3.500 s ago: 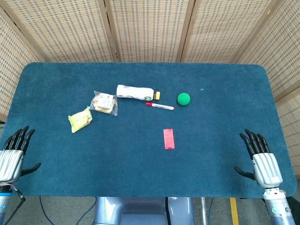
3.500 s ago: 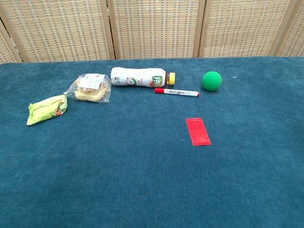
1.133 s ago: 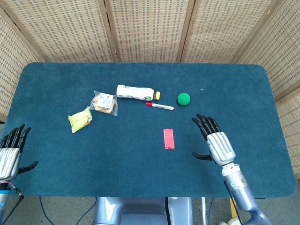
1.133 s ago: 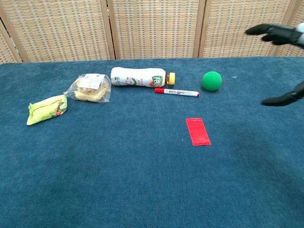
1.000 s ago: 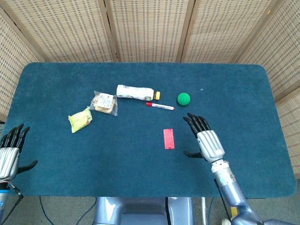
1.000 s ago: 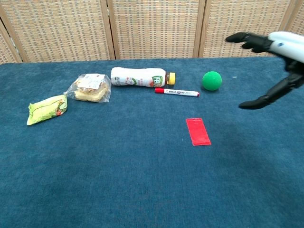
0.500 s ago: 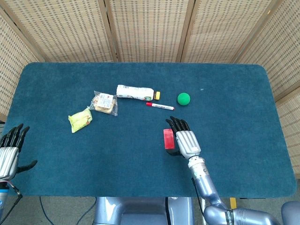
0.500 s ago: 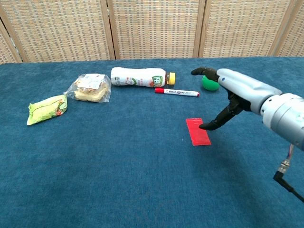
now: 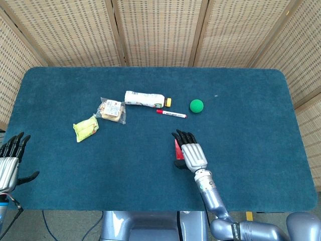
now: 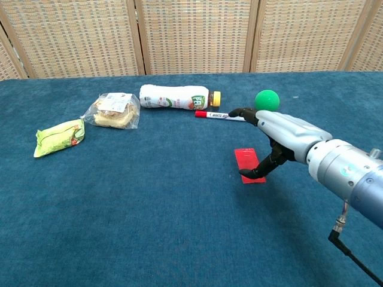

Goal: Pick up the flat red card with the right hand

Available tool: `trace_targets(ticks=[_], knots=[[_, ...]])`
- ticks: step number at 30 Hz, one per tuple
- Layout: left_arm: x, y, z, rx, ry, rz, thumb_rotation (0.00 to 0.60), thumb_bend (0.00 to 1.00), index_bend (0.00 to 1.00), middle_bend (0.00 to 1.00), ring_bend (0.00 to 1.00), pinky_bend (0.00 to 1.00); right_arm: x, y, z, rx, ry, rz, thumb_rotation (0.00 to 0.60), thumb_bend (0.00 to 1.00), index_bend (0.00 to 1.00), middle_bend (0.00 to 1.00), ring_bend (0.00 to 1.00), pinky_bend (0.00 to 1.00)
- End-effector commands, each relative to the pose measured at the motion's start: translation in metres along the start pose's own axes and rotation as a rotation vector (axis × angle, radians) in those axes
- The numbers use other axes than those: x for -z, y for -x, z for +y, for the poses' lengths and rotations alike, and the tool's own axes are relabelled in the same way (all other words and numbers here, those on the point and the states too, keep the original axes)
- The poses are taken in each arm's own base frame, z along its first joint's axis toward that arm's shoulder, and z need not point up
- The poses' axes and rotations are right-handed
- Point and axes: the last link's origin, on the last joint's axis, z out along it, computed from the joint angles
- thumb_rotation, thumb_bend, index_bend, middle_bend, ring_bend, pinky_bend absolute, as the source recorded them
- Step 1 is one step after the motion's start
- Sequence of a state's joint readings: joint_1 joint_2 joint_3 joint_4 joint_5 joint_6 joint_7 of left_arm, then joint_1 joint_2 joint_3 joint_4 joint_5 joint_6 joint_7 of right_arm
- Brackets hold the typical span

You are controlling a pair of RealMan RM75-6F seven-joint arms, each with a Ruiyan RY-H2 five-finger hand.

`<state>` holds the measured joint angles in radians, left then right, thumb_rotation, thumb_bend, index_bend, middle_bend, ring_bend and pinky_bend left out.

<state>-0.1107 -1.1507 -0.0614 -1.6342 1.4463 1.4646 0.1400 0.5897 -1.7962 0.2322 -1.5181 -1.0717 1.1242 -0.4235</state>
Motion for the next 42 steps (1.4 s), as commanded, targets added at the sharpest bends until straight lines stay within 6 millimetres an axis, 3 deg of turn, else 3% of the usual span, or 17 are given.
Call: trace_targets(ticks=[1, 14, 42], knots=[[0.0, 0.0, 0.0, 0.0, 0.001, -0.001, 0.6, 0.08, 0.0, 0.0, 0.0, 0.11, -0.001, 0.003, 0.001, 0.011, 0.002, -0.009, 0.6, 0.4, 0.05, 0.0, 0.0, 0.0], [-0.001, 0.002, 0.0, -0.003, 0.0, -0.007, 0.6, 0.08, 0.0, 0.0, 0.0, 0.11, -0.007, 0.015, 0.006, 0.113, 0.028, -0.021, 0.6, 0.4, 0.05, 0.0, 0.0, 0.0], [-0.002, 0.004, 0.0, -0.001, 0.004, -0.013, 0.6, 0.09, 0.0, 0.0, 0.0, 0.11, -0.022, 0.028, 0.025, 0.166, 0.099, -0.045, 0.6, 0.41, 0.05, 0.0, 0.0, 0.0]])
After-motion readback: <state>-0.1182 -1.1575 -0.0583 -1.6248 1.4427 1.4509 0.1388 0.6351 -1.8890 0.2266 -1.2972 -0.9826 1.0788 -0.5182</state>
